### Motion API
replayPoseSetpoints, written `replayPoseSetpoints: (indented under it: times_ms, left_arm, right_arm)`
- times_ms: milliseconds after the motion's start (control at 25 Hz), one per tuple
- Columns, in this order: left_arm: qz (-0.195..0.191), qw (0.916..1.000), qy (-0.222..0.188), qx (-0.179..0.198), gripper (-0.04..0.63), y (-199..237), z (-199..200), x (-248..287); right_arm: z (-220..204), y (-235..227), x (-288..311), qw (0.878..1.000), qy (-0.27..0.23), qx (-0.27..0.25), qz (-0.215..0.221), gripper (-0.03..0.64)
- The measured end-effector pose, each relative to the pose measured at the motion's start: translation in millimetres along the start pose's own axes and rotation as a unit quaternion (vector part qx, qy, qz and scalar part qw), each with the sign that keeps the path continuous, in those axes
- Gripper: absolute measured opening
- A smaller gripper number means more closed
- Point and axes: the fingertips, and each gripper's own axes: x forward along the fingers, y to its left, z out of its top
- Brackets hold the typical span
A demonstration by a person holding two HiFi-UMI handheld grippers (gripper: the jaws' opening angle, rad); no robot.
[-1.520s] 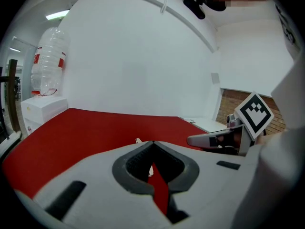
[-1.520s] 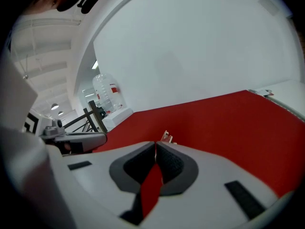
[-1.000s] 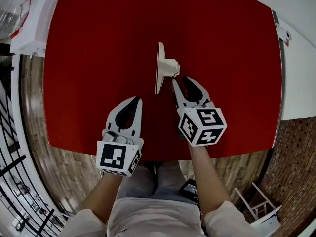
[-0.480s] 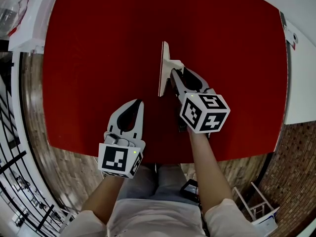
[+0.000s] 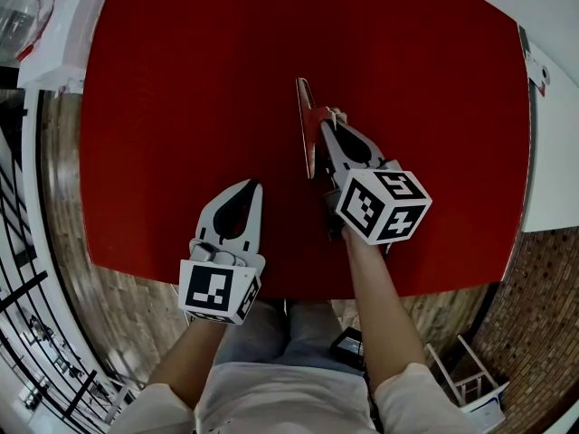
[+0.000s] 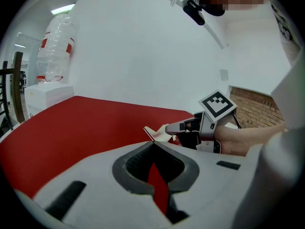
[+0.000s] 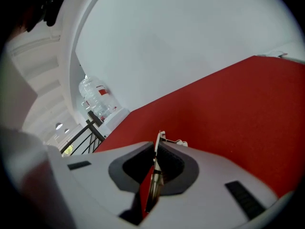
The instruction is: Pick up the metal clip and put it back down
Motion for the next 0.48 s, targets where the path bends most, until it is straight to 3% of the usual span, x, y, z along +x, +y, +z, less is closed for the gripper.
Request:
replayPoseSetpoints:
  times_ms: [480]
  left_arm:
    - [0.009,0.9996,-0.022,0.015,0.006,0,34,-21]
  right_arm:
    - [20,16,-33,0.999,-0.005,-0.044,-0.012,0.018]
